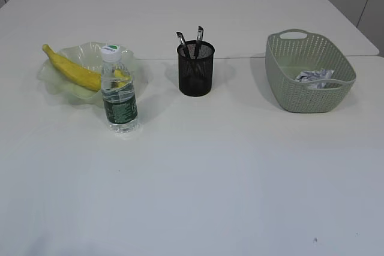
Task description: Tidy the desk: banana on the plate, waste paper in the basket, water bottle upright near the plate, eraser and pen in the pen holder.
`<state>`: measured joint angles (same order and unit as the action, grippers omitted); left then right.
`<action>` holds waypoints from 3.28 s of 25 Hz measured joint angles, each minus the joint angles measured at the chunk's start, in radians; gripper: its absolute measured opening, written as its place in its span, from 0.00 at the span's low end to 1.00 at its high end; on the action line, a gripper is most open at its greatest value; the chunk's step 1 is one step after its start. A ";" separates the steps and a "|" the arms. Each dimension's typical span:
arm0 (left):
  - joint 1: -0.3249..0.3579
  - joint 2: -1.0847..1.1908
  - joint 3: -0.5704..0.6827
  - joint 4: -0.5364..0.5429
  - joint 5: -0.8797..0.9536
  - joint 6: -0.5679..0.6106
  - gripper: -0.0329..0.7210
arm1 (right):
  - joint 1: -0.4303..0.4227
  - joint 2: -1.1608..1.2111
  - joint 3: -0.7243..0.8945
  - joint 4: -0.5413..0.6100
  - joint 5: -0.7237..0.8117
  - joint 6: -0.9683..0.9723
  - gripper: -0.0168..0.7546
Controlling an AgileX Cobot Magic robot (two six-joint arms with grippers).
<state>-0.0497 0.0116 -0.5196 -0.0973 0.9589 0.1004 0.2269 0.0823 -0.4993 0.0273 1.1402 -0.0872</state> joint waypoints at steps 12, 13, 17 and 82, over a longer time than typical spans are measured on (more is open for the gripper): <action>0.000 0.000 -0.009 0.002 0.123 0.000 0.71 | 0.000 0.000 0.000 0.000 0.000 0.000 0.41; 0.000 0.000 -0.009 0.004 0.131 0.000 0.71 | 0.000 0.000 0.000 0.000 0.000 0.000 0.41; 0.000 0.000 -0.009 0.040 0.146 -0.032 0.70 | 0.000 0.000 0.000 -0.004 0.000 0.000 0.41; 0.000 0.000 0.006 0.047 0.151 -0.083 0.80 | -0.243 -0.098 0.000 -0.004 0.000 -0.002 0.40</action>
<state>-0.0497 0.0116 -0.5139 -0.0500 1.1100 0.0174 -0.0162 -0.0159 -0.4993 0.0229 1.1402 -0.0890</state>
